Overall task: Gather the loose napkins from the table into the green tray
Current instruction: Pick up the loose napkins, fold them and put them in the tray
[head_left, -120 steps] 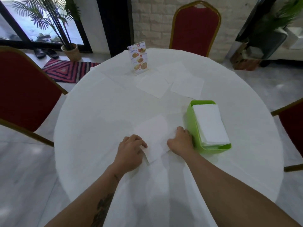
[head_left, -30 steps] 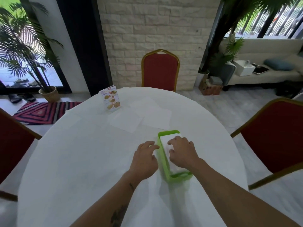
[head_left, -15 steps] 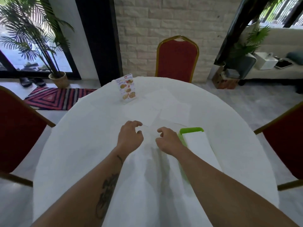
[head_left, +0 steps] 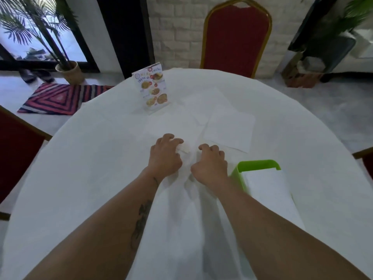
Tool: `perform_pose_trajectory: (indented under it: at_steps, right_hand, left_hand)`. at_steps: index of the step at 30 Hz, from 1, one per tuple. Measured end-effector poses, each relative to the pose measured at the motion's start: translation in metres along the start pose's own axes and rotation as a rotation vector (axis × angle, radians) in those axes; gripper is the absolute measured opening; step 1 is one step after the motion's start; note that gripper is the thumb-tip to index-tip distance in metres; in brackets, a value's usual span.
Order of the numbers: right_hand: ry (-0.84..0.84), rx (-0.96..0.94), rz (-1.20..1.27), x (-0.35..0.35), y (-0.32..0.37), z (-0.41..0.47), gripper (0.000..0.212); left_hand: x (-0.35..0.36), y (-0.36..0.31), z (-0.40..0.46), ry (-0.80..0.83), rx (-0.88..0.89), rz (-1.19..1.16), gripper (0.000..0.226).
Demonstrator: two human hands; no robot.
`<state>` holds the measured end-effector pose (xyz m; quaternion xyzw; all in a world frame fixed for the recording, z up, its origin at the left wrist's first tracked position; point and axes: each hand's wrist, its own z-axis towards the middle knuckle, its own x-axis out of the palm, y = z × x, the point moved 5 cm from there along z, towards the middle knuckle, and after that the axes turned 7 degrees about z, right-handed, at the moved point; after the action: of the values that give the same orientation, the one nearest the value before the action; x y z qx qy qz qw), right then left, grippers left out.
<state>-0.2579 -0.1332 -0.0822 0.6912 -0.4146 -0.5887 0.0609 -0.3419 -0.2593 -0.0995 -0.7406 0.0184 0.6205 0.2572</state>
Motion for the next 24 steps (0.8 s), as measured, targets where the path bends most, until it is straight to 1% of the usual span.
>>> perform_pose_trajectory:
  at_steps: [2, 4, 6, 9, 12, 14, 16, 18, 20, 21, 22, 24]
  right_hand:
    - [-0.033, -0.025, -0.065, 0.001, -0.002, 0.003, 0.066]
    - [-0.062, -0.037, -0.104, 0.002, -0.002, 0.007, 0.065]
    - [-0.077, -0.012, -0.070, 0.000, -0.002, 0.010, 0.065]
    - [-0.070, 0.021, -0.004, -0.001, -0.002, 0.014, 0.064]
    - [-0.058, 0.040, 0.107, 0.000, -0.005, 0.012, 0.067]
    - [-0.063, 0.092, 0.308, -0.001, -0.010, 0.008, 0.067]
    - [-0.089, 0.194, 0.559, 0.001, -0.014, 0.003, 0.057]
    - [-0.081, 0.327, 0.795, 0.009, -0.016, -0.003, 0.037]
    - [-0.057, 0.476, 1.064, 0.020, -0.017, -0.010, 0.012]
    - [-0.045, 0.533, 1.178, 0.025, -0.016, -0.014, 0.008]
    - [-0.030, 0.572, 1.264, 0.029, -0.017, -0.018, 0.011]
    - [-0.006, 0.611, 1.385, 0.034, -0.014, -0.026, 0.009]
  left_hand:
    - [0.007, 0.000, 0.009, 0.028, -0.014, 0.013, 0.060]
    - [0.009, 0.000, 0.017, 0.006, -0.018, 0.025, 0.059]
    - [0.006, 0.000, 0.024, -0.066, -0.011, 0.038, 0.050]
    - [0.001, 0.003, 0.032, -0.160, -0.023, 0.049, 0.027]
    - [-0.002, 0.006, 0.032, -0.170, -0.021, 0.033, 0.020]
    - [-0.003, 0.008, 0.025, -0.166, -0.018, -0.019, 0.018]
    - [-0.005, 0.013, 0.012, -0.161, -0.023, -0.086, 0.016]
    - [-0.007, 0.020, -0.006, -0.158, -0.019, -0.158, 0.017]
    - [-0.007, 0.028, -0.027, -0.142, -0.007, -0.280, 0.018]
    - [-0.007, 0.031, -0.039, -0.128, -0.003, -0.343, 0.020]
    - [-0.007, 0.034, -0.051, -0.109, 0.000, -0.390, 0.021]
    - [-0.007, 0.038, -0.074, -0.067, 0.019, -0.429, 0.023]
